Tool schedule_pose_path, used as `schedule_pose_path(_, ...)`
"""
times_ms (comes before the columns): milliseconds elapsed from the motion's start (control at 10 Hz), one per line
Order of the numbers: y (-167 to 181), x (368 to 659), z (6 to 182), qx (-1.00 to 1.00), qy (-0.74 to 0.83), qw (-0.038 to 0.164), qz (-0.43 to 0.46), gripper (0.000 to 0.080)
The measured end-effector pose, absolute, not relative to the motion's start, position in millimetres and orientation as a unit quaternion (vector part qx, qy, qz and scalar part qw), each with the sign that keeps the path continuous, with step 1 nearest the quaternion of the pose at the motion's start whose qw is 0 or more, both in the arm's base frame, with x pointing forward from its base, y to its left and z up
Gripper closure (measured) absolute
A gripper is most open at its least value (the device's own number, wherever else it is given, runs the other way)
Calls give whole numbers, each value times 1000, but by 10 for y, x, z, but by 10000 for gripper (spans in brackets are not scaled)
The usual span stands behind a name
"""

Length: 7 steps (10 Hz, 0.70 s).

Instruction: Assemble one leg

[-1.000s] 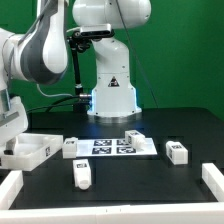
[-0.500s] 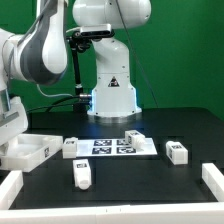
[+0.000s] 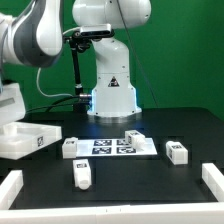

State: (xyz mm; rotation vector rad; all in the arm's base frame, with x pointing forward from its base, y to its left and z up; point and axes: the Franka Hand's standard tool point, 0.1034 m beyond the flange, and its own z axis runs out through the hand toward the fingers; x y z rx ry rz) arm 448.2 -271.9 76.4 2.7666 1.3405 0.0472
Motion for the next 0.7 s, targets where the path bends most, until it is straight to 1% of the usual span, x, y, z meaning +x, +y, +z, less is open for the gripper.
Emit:
schedule_pose_path(100, -2445, 4601, 827, 926, 376, 36, 23, 748)
schedule_pose_path(200, -2154, 4784, 860, 944, 328, 37, 28, 748)
schedule_pose_path(300, -1835, 5028, 896, 967, 248, 36, 36, 748)
schedule_pose_path(400, -1529, 5310, 895, 982, 182, 36, 46, 748)
schedule_pose_path(500, -1251, 5604, 858, 986, 149, 38, 57, 747)
schedule_pose_path(600, -1024, 5816, 787, 990, 115, 39, 64, 747)
schedule_pose_path(700, -928, 5948, 736, 991, 112, 40, 65, 747)
